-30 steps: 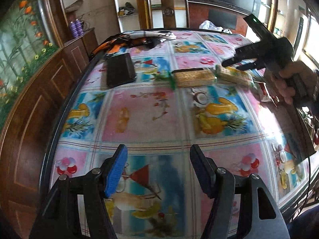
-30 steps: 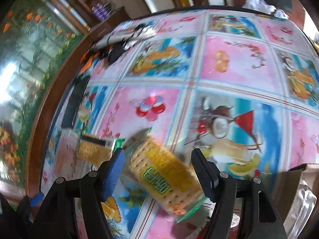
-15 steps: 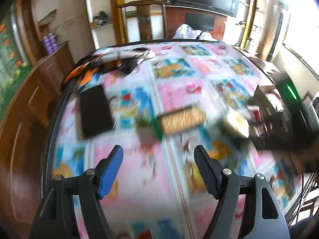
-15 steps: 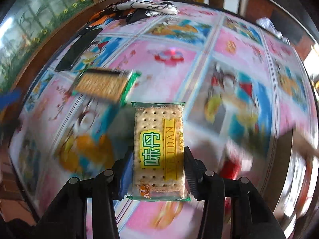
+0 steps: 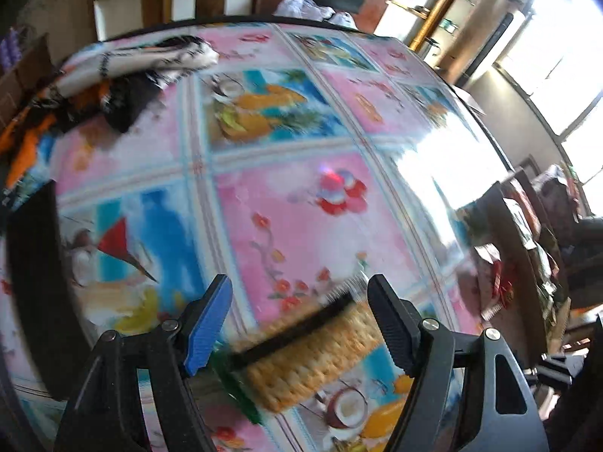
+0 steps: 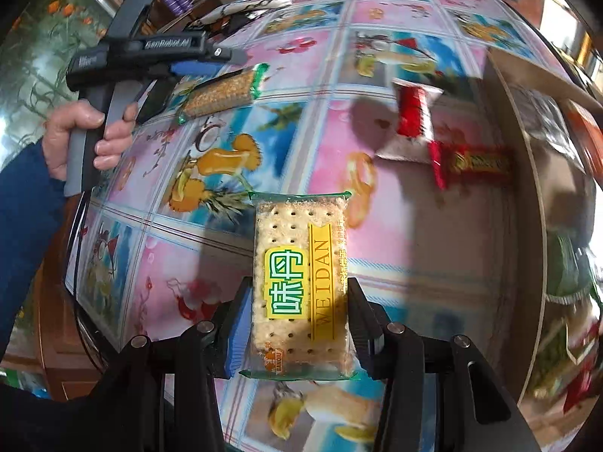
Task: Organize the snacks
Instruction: 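Grasp a WEIDAN cracker pack with the right gripper while the left gripper grasps another cracker pack, then lift both cracker packs and swing them toward the cardboard box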
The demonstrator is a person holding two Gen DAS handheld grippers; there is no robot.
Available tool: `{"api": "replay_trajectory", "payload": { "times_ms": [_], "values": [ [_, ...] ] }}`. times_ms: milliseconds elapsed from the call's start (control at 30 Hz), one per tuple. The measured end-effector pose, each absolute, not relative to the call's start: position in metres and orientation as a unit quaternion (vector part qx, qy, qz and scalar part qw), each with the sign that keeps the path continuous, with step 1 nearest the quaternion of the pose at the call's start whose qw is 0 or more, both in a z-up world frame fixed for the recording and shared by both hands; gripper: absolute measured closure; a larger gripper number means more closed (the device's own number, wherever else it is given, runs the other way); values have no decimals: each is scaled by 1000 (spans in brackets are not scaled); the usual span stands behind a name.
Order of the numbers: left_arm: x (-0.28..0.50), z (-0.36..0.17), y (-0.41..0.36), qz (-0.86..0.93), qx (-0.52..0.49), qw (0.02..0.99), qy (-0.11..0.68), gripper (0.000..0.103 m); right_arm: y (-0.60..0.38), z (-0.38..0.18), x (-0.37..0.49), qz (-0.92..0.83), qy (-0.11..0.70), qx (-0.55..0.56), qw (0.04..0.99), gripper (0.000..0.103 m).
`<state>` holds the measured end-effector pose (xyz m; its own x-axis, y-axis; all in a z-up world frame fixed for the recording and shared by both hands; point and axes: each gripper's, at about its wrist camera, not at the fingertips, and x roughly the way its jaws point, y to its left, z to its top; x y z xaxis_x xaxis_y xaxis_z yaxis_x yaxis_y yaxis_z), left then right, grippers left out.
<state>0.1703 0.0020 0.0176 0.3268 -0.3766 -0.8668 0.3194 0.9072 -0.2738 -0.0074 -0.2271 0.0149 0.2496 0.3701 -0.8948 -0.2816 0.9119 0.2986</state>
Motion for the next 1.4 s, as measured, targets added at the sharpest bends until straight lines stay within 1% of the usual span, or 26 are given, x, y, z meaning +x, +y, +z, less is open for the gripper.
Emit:
{"api": "replay_trajectory", "payload": {
  "times_ms": [100,267,333,433,500,533,600,633,667,867,1100,1400],
  "values": [
    [150,17,-9,-247,-14,800,547,30,-238,14,-11,196,579,59,789,52],
    [108,13,-37,-286,22,781,554,30,-243,14,-12,191,577,61,792,53],
    [100,11,-47,-259,44,794,548,30,-245,14,-13,190,576,62,793,52],
    [106,11,-55,-226,41,807,544,30,-245,15,-13,188,575,61,794,53],
    [113,9,-62,-189,57,816,543,30,-244,15,-12,186,575,61,795,52],
    [115,8,-66,-170,66,820,543,32,-243,14,-12,186,575,60,795,52],
    [113,10,-69,-143,72,827,539,42,-242,13,-12,185,574,60,796,52],
    [111,12,-64,-138,72,829,538,53,-242,13,-12,185,573,60,796,52],
    [107,12,-63,-131,71,832,535,58,-241,13,-12,184,573,61,796,52],
    [66,10,-56,-96,50,844,526,58,-242,15,-9,184,569,57,799,52],
    [0,16,-50,-92,0,849,521,58,-230,21,-7,201,560,38,803,52],
    [-23,36,-45,-63,-4,864,500,58,-213,34,-7,235,546,14,804,52]
  ]
}}
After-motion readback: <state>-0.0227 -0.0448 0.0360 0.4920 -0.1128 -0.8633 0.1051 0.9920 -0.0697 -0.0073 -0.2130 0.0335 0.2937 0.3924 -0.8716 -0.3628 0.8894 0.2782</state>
